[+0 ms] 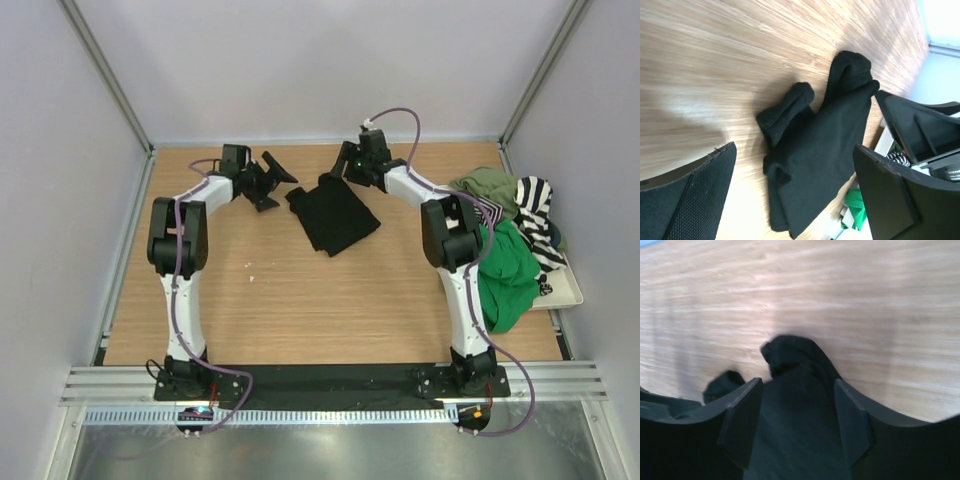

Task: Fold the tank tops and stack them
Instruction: Fold the tank top

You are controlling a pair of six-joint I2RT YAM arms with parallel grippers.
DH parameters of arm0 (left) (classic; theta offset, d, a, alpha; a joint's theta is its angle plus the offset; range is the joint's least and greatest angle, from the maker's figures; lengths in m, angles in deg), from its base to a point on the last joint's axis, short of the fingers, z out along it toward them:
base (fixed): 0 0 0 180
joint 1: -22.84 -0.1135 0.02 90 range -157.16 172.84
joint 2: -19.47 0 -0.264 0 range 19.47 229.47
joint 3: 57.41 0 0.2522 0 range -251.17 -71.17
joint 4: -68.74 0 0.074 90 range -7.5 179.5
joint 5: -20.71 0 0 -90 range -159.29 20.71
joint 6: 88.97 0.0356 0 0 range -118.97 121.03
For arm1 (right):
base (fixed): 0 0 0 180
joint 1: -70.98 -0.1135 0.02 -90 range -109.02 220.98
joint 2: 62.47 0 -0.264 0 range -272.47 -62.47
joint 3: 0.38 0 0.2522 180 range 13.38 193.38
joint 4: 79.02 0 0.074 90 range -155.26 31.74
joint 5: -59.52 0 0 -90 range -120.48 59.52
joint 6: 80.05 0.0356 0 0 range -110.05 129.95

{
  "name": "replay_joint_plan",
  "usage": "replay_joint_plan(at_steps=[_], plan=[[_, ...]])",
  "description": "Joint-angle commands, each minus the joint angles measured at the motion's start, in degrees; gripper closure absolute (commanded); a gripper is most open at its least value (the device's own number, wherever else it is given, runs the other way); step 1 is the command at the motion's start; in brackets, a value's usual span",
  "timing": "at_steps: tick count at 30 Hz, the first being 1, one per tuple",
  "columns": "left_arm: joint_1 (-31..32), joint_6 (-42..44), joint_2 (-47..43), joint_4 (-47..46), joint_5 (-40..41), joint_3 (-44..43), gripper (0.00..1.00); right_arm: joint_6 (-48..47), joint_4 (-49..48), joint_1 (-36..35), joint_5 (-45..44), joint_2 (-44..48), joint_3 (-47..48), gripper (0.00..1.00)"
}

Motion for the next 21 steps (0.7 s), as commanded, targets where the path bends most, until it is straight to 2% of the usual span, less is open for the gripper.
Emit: replay_joint_plan(at_steps=[1, 2, 9, 17, 21], plan=[[1.49, 3.78, -7.46, -1.25, 1.63, 1.28, 0.0, -0.11, -8.6, -0.03, 0.01, 10.92, -7.85, 0.25], [1.66, 4.39, -8.69, -0.99, 2.34, 2.43, 0.01, -0.64, -8.61, -0.12, -1.56, 12.35, -9.74, 0.22], [4.91, 7.21, -19.32, 0.25, 5.24, 15.95, 0.02, -5.21, 0.96, -0.03, -2.99, 18.34, -18.17, 0.22], [8.43, 10.28, -33.46, 5.69, 11.3, 25.46, 0.04, -4.68, 5.62, -0.03, -4.04, 21.86, -28.56, 0.27], [10.62, 12.04, -38.66, 8.59, 14.99, 29.15, 0.04, -4.42, 2.82, -0.04, -4.3, 25.98, -36.54, 0.28]])
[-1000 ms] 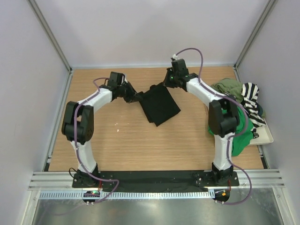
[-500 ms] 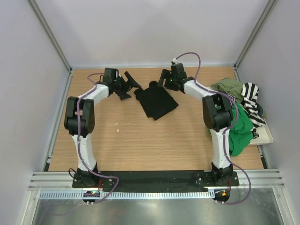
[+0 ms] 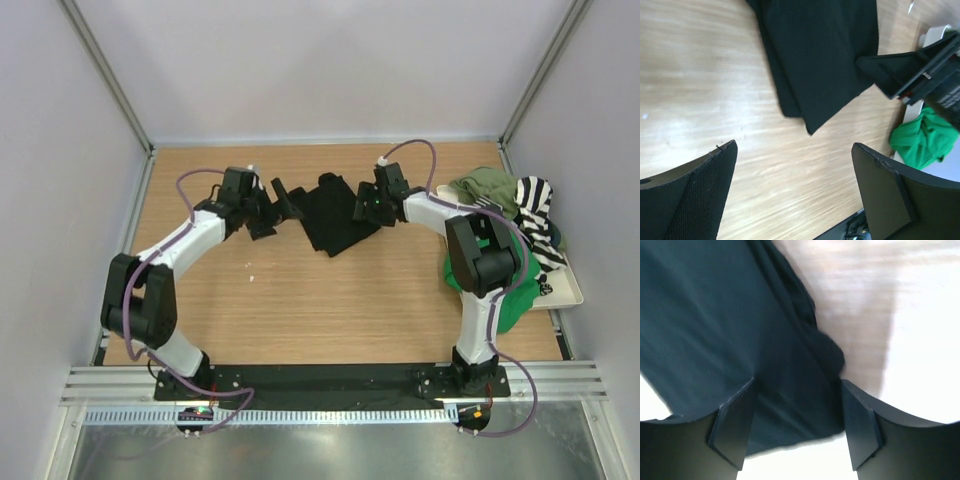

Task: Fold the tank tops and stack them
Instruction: Fold the tank top, then neatly place the folded tank top to the corner

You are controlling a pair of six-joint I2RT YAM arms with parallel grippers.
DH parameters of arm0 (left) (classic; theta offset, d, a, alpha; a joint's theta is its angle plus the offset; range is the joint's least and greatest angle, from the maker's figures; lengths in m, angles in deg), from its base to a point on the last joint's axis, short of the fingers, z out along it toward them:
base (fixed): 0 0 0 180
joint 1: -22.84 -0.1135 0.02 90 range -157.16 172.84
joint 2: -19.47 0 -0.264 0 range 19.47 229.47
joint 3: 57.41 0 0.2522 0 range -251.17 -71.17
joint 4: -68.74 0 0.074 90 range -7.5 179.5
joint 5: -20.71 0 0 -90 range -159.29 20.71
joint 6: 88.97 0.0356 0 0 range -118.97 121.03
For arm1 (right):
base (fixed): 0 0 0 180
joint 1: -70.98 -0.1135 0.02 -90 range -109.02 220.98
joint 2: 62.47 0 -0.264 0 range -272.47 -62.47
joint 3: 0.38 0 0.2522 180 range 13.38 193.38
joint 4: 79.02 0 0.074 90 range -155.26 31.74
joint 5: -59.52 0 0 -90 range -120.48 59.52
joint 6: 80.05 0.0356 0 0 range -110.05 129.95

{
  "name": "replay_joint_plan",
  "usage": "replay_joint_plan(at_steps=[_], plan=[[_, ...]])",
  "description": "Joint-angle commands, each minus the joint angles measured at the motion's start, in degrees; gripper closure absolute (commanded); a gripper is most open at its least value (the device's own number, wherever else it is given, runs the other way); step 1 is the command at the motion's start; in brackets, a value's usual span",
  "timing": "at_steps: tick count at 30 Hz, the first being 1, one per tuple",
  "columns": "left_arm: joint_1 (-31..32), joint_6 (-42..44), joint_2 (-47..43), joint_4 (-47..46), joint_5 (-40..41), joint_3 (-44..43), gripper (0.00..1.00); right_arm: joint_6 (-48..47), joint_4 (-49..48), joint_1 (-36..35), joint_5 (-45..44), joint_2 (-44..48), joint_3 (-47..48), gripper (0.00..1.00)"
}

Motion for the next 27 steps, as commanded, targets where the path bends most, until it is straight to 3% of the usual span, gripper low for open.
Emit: replay_joint_plan(at_steps=[1, 7, 18, 27], plan=[[2.21, 3.08, -5.9, 3.56, 5.66, 2.03, 0.04, -0.7, -0.16, -0.25, -1.77, 6.97, -4.43, 0.28], [3.01, 2.65, -3.73, 2.96, 6.56, 2.66, 0.05, 0.0, -0.33, -0.43, -2.12, 10.76, -8.65, 0.27], [3.36, -2.97, 12.97, -3.1, 9.81, -7.18, 0.3, 0.88, -9.81, -0.34, -2.91, 25.51, -22.08, 0.3], [4.33, -8.95, 22.03, -5.91, 14.9, -11.15, 0.36, 1.84, -20.19, -0.43, -8.62, 38.09, -33.7, 0.3]])
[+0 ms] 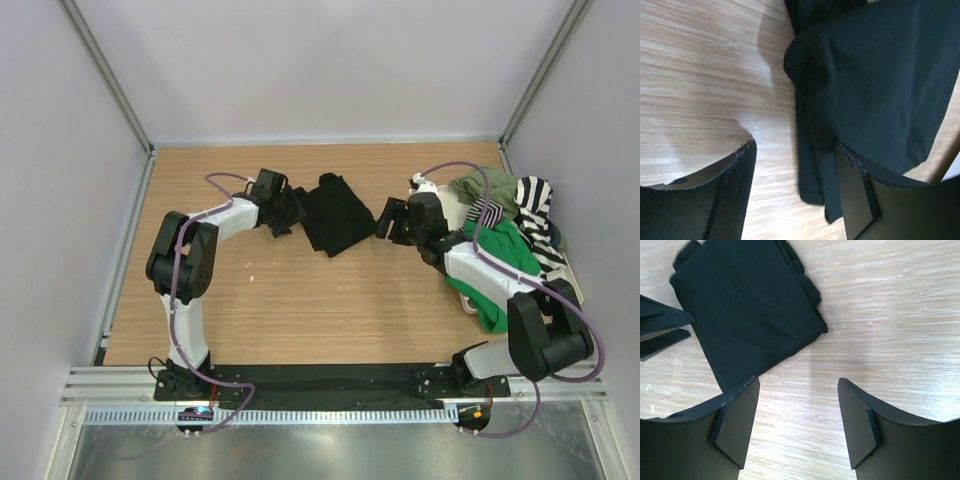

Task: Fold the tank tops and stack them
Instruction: Neatly place the folded tank top to the corner

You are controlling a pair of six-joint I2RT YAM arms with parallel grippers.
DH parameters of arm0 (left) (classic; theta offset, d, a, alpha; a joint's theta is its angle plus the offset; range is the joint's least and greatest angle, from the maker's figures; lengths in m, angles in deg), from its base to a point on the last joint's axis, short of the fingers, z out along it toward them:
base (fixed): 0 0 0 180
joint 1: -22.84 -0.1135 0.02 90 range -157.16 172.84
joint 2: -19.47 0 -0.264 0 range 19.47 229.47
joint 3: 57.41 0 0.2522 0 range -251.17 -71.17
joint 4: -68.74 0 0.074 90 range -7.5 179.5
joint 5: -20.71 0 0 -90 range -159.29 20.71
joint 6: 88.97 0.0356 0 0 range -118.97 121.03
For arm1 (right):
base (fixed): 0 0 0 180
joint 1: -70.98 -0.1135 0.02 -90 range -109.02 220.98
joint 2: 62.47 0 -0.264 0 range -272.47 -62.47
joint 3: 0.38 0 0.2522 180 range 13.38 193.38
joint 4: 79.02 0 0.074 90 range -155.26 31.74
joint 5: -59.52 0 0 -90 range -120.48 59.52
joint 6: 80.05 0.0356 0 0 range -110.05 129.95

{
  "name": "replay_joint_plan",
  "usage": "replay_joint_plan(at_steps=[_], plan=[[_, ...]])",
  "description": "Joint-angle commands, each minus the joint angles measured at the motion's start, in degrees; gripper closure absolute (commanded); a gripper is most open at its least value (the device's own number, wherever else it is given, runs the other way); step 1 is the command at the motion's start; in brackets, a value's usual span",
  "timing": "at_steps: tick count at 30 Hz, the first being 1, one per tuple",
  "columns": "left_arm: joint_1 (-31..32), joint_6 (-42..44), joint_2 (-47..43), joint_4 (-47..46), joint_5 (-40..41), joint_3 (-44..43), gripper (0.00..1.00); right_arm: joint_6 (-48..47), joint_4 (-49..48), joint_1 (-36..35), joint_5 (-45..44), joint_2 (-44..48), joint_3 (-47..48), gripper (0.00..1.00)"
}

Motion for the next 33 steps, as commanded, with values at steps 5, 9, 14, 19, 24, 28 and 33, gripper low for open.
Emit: replay_joint_plan(at_steps=[5, 9, 14, 19, 24, 28, 33], plan=[[1.16, -5.38, 3.9, -3.45, 8.47, -3.04, 0.38, 0.88, -9.32, -0.23, -5.25, 5.17, -4.6, 0.3], [1.43, -6.79, 6.19, -3.28, 10.59, -4.19, 0.52, 1.23, -10.2, -0.23, -5.25, 5.52, -5.48, 0.3], [1.16, -6.26, 8.39, -4.16, 13.05, -6.72, 0.66, 1.24, -11.96, -0.32, -5.95, 7.19, -7.41, 0.31], [-1.56, -5.3, 11.9, -2.67, 12.26, -12.61, 1.0, 1.32, -12.75, -0.32, -8.06, 9.47, -9.0, 0.31], [-8.57, -3.45, 9.19, -1.61, 10.42, -10.44, 1.0, 1.41, -13.1, -0.32, -9.99, 11.14, -10.49, 0.31], [-15.96, -2.4, 4.62, -2.13, 7.35, -2.29, 1.0, 1.94, -12.67, -0.32, -11.48, 11.14, -10.49, 0.31], [-30.19, -2.57, -5.29, -6.43, 4.18, 10.56, 1.0, 2.99, -12.23, -0.32, -14.56, 13.07, -11.55, 0.31]])
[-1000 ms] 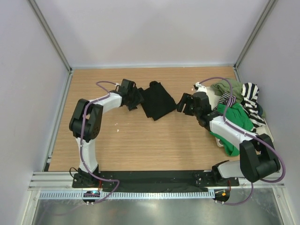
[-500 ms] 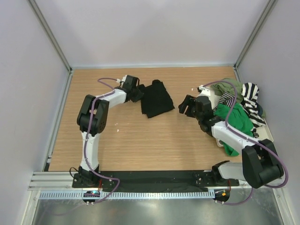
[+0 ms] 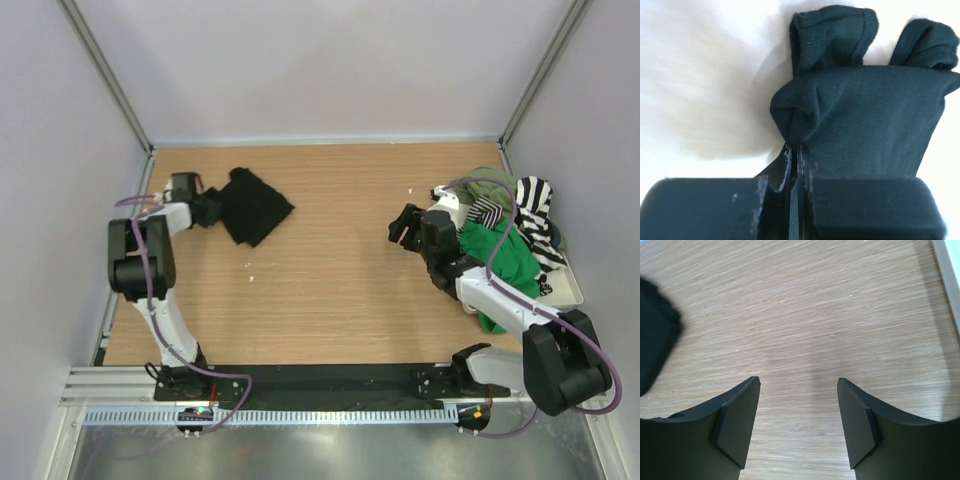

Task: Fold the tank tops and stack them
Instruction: Neatly place the folded tank top to the corner, then grab the tank top from the pile

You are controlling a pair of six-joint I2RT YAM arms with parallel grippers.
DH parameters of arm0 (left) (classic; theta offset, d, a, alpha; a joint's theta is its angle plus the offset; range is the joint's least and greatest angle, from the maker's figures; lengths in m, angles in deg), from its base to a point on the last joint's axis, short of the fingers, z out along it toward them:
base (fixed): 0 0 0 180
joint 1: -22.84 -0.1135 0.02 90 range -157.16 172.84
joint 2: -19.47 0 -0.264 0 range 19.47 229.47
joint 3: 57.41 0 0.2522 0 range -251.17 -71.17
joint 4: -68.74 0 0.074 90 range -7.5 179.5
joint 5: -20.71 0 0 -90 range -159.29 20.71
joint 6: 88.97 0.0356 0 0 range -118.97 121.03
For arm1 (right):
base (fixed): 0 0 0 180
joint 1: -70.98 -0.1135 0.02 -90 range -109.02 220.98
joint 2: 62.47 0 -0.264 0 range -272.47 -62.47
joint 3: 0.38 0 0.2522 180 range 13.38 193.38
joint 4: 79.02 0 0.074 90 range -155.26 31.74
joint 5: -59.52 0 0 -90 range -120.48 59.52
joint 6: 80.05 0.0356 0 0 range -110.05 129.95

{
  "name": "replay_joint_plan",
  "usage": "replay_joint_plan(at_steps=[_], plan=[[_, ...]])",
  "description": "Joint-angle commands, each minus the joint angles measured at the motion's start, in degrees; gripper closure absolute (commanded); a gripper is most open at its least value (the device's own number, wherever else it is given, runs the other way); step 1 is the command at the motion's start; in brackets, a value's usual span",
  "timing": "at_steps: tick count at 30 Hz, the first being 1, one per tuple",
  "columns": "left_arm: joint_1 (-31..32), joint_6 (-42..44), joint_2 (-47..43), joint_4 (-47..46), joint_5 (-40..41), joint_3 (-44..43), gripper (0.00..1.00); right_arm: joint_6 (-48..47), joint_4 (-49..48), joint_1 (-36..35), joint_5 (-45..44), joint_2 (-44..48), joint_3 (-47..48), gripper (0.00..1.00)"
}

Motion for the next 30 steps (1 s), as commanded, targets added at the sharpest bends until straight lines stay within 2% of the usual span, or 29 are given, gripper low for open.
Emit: replay_joint_plan(at_steps=[1, 2, 3, 4, 5, 7, 9, 14, 16, 17, 20, 22, 24, 26, 30], plan=[[-9.29, 1.26, -7.26, 0.21, -0.28, 10.89, 1.0, 1.46, -2.59, -0.32, -4.77, 3.2, -0.84, 0.31], [-13.14, 0.47, -8.67, -0.49, -1.24, 12.93, 0.99, 1.64, -2.59, -0.32, -5.65, 3.98, -1.27, 0.31], [-14.66, -0.15, -12.25, -1.2, -1.95, 16.69, 0.9, 1.73, -2.59, -0.32, -6.09, 4.43, -1.45, 0.3], [-15.63, -0.16, -13.94, -1.73, -2.21, 18.03, 0.76, 1.81, -2.59, -0.32, -6.27, 4.78, -1.8, 0.3], [-16.33, 0.02, -16.13, -1.12, -1.09, 19.18, 0.45, 1.82, -2.67, -0.32, -6.62, 5.39, -1.98, 0.3], [-16.16, 0.55, -21.32, 1.68, 0.06, 20.59, 0.2, 1.9, -2.67, -0.23, -6.97, 5.84, -2.24, 0.3], [-16.08, 0.72, -24.14, 3.09, -0.02, 21.39, 0.14, 1.9, -2.59, -0.32, -7.41, 6.36, -2.25, 0.3], [-16.08, 2.21, -34.94, 13.28, 0.24, 20.6, 0.09, 2.34, 2.5, -0.41, -10.48, 9.17, -0.67, 0.3], [-15.9, 2.83, -38.98, 16.18, -0.02, 20.51, 0.0, 3.22, 8.12, -0.32, -16.62, 12.86, 0.3, 0.29], [-15.47, 3.27, -43.79, 16.2, -0.54, 21.03, 0.0, 4.53, 10.83, -0.23, -19.77, 14.35, 0.74, 0.2], [-13.72, 4.41, -51.54, 16.11, -3.88, 22.79, 0.0, 8.3, 21.38, 0.12, -29.63, 18.14, 3.54, 0.03], [-12.22, 5.29, -54.28, 16.02, -5.64, 23.32, 0.0, 10.68, 32.01, 1.52, -34.63, 17.54, 7.57, 0.0], [-9.23, 6.08, -56.57, 16.02, -7.92, 23.93, 0.0, 13.66, 40.78, 5.02, -35.45, 15.69, 10.05, 0.0], [-5.37, 6.52, -57.45, 16.02, -8.63, 24.2, 0.0, 14.39, 44.16, 8.89, -32.84, 12.44, 12.34, 0.0], [1.4, 6.79, -58.43, 13.92, -7.76, 26.48, 0.0, 10.88, 39.71, 19.69, -22.46, 9.53, 11.21, 0.01]])
